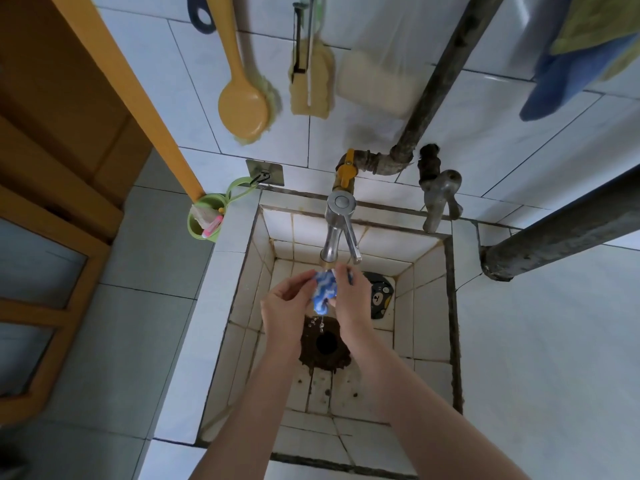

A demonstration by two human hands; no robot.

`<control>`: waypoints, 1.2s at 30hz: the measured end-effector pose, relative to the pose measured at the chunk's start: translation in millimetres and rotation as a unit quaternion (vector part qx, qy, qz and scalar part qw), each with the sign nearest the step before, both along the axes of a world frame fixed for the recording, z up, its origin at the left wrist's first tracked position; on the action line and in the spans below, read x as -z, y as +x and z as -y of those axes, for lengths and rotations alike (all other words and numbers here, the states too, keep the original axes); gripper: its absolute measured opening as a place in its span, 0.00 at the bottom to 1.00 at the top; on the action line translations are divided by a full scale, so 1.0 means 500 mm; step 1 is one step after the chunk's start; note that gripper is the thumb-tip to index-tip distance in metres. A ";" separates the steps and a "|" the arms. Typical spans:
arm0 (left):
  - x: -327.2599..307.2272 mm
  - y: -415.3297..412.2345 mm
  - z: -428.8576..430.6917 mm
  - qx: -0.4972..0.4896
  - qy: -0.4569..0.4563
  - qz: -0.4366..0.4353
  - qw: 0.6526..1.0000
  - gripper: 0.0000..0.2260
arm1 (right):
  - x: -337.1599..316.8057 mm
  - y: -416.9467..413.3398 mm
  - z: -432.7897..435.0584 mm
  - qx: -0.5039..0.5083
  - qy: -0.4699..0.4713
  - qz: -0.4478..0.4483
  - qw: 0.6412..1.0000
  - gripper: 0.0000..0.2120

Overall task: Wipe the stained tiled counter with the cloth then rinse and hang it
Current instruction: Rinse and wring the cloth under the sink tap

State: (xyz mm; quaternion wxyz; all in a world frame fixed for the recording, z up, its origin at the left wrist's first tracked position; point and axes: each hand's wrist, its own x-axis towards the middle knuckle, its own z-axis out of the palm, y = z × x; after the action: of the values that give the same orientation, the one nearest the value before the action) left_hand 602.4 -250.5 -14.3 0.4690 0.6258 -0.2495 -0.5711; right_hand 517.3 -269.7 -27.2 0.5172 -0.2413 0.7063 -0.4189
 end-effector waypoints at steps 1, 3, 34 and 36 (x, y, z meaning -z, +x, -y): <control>-0.001 0.002 0.004 -0.013 -0.003 -0.008 1.000 0.08 | -0.005 0.002 -0.005 -0.028 -0.019 0.011 0.999 0.07; -0.001 0.006 0.009 -0.023 -0.004 -0.005 1.000 0.08 | -0.017 0.006 -0.026 -0.084 -0.055 0.052 0.994 0.06; 0.016 0.014 0.000 0.075 0.108 -0.166 0.977 0.13 | -0.016 -0.027 -0.008 -0.080 -0.040 0.043 0.995 0.14; 0.020 0.019 -0.001 0.079 0.088 -0.119 0.986 0.14 | -0.014 -0.032 -0.016 -0.105 -0.072 -0.001 0.992 0.12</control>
State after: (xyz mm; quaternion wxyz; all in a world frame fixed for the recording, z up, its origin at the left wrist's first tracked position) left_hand 611.8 -249.9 -24.4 0.3916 0.5708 -0.1895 -0.6964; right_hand 501.4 -261.6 -20.0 0.5391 -0.3512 0.6453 -0.4118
